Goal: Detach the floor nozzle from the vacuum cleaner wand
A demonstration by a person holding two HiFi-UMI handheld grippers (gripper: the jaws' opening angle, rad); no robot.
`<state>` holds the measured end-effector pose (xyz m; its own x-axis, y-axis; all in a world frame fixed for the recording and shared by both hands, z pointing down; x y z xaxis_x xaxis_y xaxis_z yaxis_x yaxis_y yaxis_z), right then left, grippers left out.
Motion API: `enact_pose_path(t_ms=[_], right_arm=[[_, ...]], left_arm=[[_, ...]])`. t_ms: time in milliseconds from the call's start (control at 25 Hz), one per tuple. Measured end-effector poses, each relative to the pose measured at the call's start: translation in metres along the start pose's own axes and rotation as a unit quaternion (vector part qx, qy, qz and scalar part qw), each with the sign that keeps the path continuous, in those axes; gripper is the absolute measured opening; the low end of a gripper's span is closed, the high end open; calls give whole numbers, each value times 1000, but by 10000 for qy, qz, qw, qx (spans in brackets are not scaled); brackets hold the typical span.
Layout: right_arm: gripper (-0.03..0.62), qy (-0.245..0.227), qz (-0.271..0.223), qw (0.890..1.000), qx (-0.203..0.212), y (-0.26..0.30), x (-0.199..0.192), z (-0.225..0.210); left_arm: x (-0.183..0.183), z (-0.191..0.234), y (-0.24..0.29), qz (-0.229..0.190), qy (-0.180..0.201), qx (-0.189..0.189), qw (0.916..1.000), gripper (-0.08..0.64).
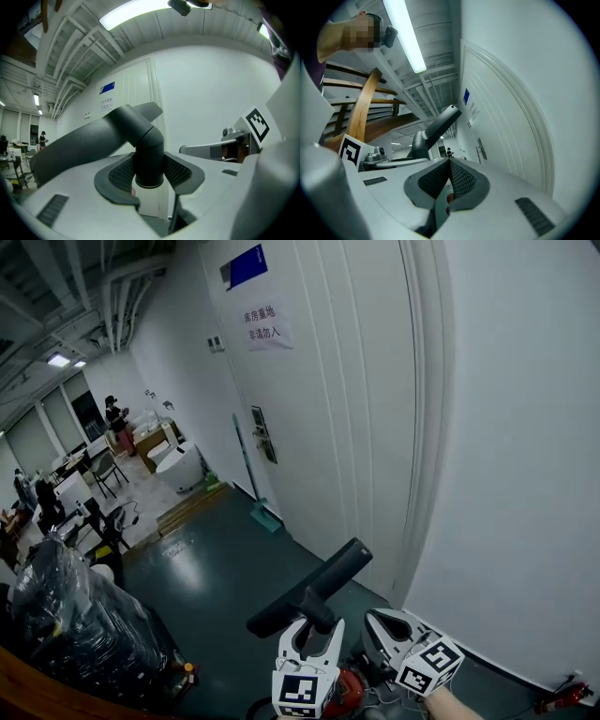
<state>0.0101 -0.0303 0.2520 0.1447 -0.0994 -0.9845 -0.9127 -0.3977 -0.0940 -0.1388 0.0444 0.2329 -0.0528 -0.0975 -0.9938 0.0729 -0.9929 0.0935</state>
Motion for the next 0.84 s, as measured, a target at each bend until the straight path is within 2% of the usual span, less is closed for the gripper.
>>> enact_pose_path(t_ms=[200, 360, 840], right_arm=[[17, -418, -216, 9989, 69, 4, 30, 16], [17, -569, -283, 9979, 138, 13, 39, 25], [17, -546, -182, 9981, 226, 26, 32, 35]], left_arm=[[25, -1, -12, -350, 65, -13, 9994, 181], [35, 5, -19, -522, 112, 30, 9986, 183], [32, 21, -24, -386, 144, 52, 9991, 183]])
Point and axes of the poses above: the fingertips, and each gripper's own axes: y forward along the fingers, z to its left, x out of its top, the point moved 8 cm from there along -y, backward along the fingers, and after that the axes turned 8 degrees about -y, right-handed, at the moved point
